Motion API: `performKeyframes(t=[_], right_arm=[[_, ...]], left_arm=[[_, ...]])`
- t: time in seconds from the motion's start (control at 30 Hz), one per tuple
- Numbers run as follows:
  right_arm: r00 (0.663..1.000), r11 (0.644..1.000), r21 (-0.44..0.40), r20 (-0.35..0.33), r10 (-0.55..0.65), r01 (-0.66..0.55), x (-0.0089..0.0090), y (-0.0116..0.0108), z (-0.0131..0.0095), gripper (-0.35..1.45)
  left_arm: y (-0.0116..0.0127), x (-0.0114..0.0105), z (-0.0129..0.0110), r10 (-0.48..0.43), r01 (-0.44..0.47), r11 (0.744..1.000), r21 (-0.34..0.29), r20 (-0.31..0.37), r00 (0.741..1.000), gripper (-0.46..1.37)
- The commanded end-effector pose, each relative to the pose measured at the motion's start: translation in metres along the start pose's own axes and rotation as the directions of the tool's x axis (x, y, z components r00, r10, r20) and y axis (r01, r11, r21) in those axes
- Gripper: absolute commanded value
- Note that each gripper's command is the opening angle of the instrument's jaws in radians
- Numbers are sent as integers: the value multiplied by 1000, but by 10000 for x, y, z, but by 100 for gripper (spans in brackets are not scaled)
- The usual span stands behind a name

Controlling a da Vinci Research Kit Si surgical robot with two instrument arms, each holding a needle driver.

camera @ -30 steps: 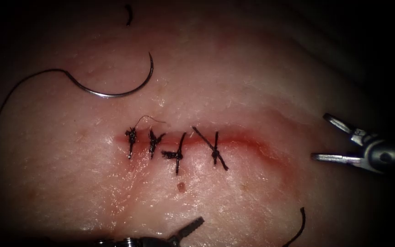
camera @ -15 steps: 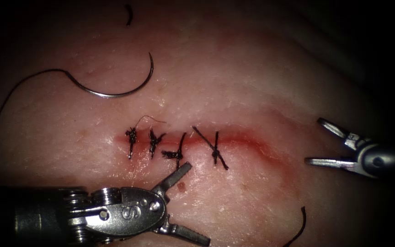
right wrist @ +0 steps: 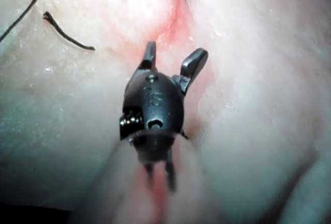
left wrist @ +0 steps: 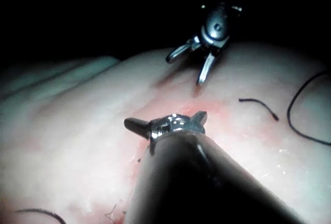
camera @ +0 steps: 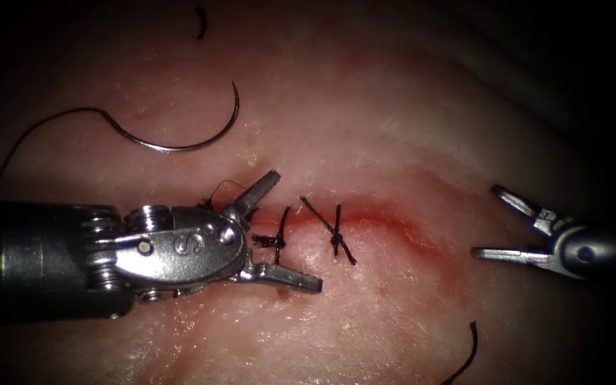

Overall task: Wound Closure
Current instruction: Pick up the needle with the left tool

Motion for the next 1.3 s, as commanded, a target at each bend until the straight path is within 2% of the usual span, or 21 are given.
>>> performKeyframes(t=[0.03, 0.13, 0.17, 0.27, 0.3, 0.37, 0.47, 0.63, 0.7, 0.8, 0.9, 1.0, 1.07, 1.17, 1.27, 1.3], right_arm=[[1000, 1000, 9, 0, -1, 1, 0, 0, 0, 131], [1000, 1000, 11, 2, -1, 1, 0, -1, 0, 132], [1000, 1000, 12, 2, -1, 1, 0, -1, 0, 132], [1000, 1000, 12, 2, -1, 1, 1, -1, -1, 132], [1000, 1000, 12, 2, -1, 1, 1, -1, -1, 131], [1000, 1000, 12, 2, -1, 1, 1, -1, -1, 132], [1000, 1000, 12, 2, -1, 1, 1, -1, -1, 131], [1000, 1000, 13, 1, -1, 1, 1, -2, -1, 131], [1000, 1000, 13, 1, -1, 1, 1, -2, -1, 131], [1000, 1000, 13, 1, -1, 1, 1, -2, -1, 131], [1000, 1000, 13, 1, -1, 1, 1, -2, -1, 131], [1000, 1000, 15, -1, -1, 1, 1, -2, -1, 130], [1000, 1000, 15, -1, -2, 2, 1, -2, -1, 130], [1000, 1000, 16, -1, -2, 2, 1, -3, -1, 130], [1000, 1000, 18, -3, -3, 3, 1, -4, -1, 130], [1000, 1000, 20, -1, -3, 3, 1, -4, -2, 130]], left_arm=[[-4, 3, 3, 16, -17, 1000, 25, 52, 999, 95], [-17, 5, 11, 20, -29, 997, 68, 133, 991, 94], [-23, 5, 15, 15, -34, 994, 105, 175, 984, 91], [-37, 6, 21, 15, -49, 987, 151, 216, 976, 87], [-41, 6, 23, 15, -53, 985, 167, 222, 975, 77], [-51, 7, 27, 15, -57, 982, 179, 227, 974, 69], [-62, 8, 34, 10, -52, 982, 183, 225, 974, 65], [-76, 4, 45, 10, -53, 980, 189, 220, 976, 79], [-81, 1, 49, 14, -57, 980, 191, 217, 976, 78], [-86, -5, 55, 28, -71, 978, 195, 217, 976, 65], [-90, -14, 64, 50, -95, 976, 196, 225, 973, 37], [-93, -24, 72, 74, -124, 973, 192, 248, 966, 22], [-95, -31, 79, 69, -122, 973, 196, 258, 964, 25], [-99, -40, 88, 69, -127, 971, 200, 273, 959, 7], [-102, -50, 94, 71, -134, 970, 201, 294, 953, 21], [-103, -55, 97, 68, -135, 970, 202, 305, 950, 31]])
